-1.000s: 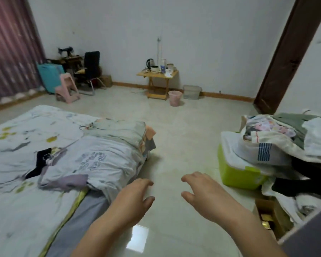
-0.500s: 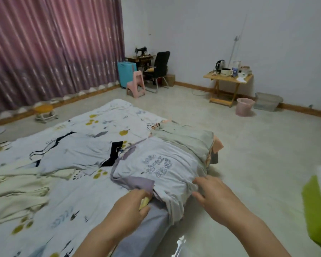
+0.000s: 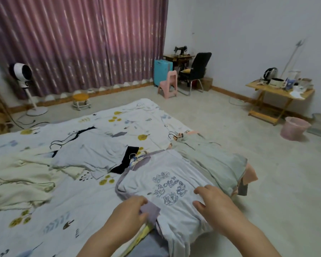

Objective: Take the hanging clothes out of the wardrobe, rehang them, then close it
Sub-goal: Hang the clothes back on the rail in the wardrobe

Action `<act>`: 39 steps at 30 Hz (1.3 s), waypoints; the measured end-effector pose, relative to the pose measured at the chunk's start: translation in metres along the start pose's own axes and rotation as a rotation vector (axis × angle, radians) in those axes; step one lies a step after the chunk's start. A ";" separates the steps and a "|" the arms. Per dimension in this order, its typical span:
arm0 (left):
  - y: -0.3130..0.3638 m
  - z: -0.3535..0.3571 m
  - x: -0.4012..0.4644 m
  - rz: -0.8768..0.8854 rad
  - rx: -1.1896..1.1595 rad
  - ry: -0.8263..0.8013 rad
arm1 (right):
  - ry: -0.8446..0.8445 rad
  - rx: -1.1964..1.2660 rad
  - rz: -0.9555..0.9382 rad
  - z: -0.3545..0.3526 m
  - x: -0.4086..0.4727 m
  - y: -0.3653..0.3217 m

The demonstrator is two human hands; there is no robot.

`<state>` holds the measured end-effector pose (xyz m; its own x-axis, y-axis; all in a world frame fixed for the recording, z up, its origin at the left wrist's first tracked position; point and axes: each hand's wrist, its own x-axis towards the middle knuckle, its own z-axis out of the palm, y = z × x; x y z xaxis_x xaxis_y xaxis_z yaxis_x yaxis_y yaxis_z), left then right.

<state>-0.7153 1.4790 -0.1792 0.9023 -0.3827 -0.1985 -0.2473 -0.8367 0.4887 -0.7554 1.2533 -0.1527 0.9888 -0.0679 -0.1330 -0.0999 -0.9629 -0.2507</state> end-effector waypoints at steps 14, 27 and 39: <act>0.012 0.009 0.135 -0.142 -0.102 -0.081 | -0.114 -0.056 -0.077 -0.010 0.158 0.068; 0.017 -0.009 0.334 -0.097 -0.132 -0.163 | -0.177 -0.120 0.017 -0.027 0.325 0.109; 0.045 0.013 0.456 -0.211 -0.176 -0.168 | -0.242 -0.153 -0.046 -0.030 0.460 0.186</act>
<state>-0.3199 1.2621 -0.2586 0.8526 -0.2799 -0.4413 0.0167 -0.8294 0.5584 -0.3161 1.0352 -0.2319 0.9347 0.0231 -0.3546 -0.0197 -0.9930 -0.1166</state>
